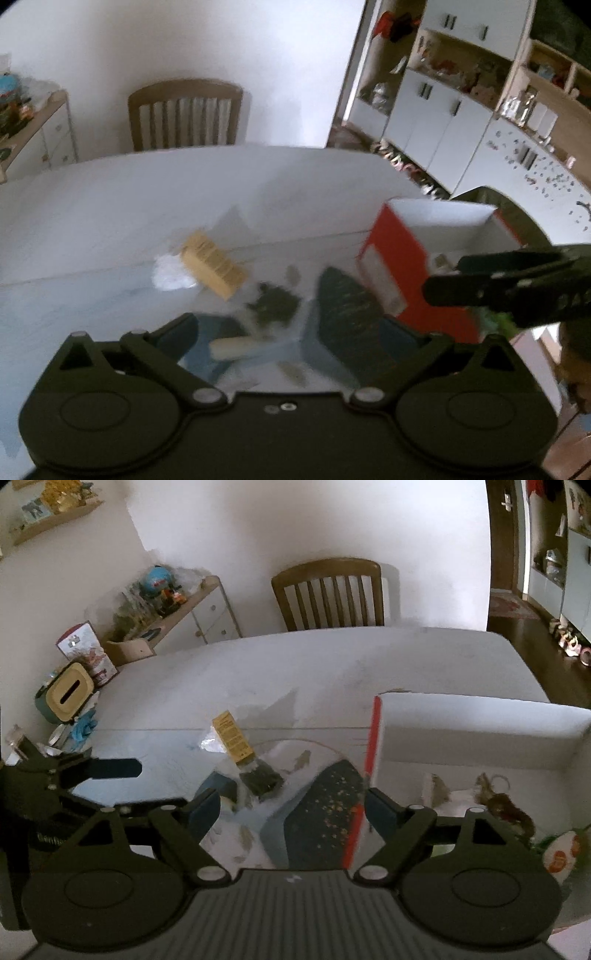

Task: Organize objects
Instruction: 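Withdraw both tools from the box and move them over the table, then grasp the cream sponge roll with the left tool while the right tool grasps the dark green bag, then carry the sponge roll and dark green bag with both tools into the box, then open both tools to drop the sponge roll and green bag in the box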

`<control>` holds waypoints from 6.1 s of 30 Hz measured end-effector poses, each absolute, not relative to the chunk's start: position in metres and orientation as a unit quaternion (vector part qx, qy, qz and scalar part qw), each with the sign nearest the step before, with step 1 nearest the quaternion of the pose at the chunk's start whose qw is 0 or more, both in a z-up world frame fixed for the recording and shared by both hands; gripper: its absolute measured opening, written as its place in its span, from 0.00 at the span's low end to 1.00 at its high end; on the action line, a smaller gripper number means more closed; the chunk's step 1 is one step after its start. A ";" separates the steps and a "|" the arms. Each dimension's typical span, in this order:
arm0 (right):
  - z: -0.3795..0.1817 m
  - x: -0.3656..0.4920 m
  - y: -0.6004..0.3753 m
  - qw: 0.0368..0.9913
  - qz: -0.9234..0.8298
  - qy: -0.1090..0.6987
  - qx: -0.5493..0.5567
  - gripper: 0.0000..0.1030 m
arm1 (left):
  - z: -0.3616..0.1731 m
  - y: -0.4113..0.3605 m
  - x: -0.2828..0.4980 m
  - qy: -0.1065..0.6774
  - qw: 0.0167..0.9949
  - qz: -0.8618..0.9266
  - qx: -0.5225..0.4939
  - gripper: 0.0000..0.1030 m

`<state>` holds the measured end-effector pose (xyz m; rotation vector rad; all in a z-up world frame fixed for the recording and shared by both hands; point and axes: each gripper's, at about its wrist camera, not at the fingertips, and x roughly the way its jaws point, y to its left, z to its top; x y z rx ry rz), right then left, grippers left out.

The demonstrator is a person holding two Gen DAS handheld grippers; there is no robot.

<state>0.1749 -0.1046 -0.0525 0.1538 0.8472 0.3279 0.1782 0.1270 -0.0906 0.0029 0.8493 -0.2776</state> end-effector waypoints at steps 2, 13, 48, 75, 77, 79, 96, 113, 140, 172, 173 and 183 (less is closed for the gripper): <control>-0.057 0.183 -0.093 0.893 0.158 0.414 0.074 0.83 | -0.100 0.137 0.182 0.417 0.900 -0.129 -0.002 1.00; -0.094 0.225 -0.039 0.875 0.142 0.461 0.039 0.83 | -0.151 0.152 0.212 0.449 0.886 -0.116 -0.001 1.00; -0.173 0.291 0.004 0.836 0.147 0.528 -0.033 0.52 | -0.186 0.134 0.219 0.445 0.888 -0.108 0.047 0.51; -0.135 0.244 -0.028 0.860 0.132 0.493 0.000 0.04 | -0.154 0.148 0.200 0.441 0.888 -0.129 0.005 0.49; -0.125 0.236 -0.033 0.864 0.135 0.485 0.008 0.03 | -0.147 0.147 0.198 0.438 0.890 -0.129 0.005 0.49; -0.115 0.228 -0.039 0.868 0.136 0.477 0.014 0.03 | -0.139 0.145 0.195 0.432 0.893 -0.130 0.009 0.49; -0.038 0.158 -0.111 0.894 0.121 0.425 0.076 0.03 | -0.067 0.068 0.174 0.397 0.896 -0.198 0.026 0.49; -0.041 0.132 -0.241 0.906 0.059 0.413 0.075 0.03 | -0.084 -0.069 0.186 0.412 0.878 -0.236 0.061 0.49; -0.125 0.201 -0.320 0.869 0.076 0.488 0.032 0.04 | -0.165 -0.184 0.231 0.535 0.810 -0.215 0.108 0.49; -0.095 0.163 -0.351 0.877 0.109 0.460 0.085 0.29 | -0.146 -0.175 0.208 0.519 0.831 -0.192 0.060 0.76; -0.092 0.161 -0.352 0.878 0.112 0.457 0.085 0.29 | -0.143 -0.175 0.206 0.511 0.835 -0.193 0.058 0.76; -0.059 0.137 -0.346 0.899 0.116 0.410 0.097 0.50 | -0.097 -0.154 0.177 0.445 0.873 -0.193 0.045 0.84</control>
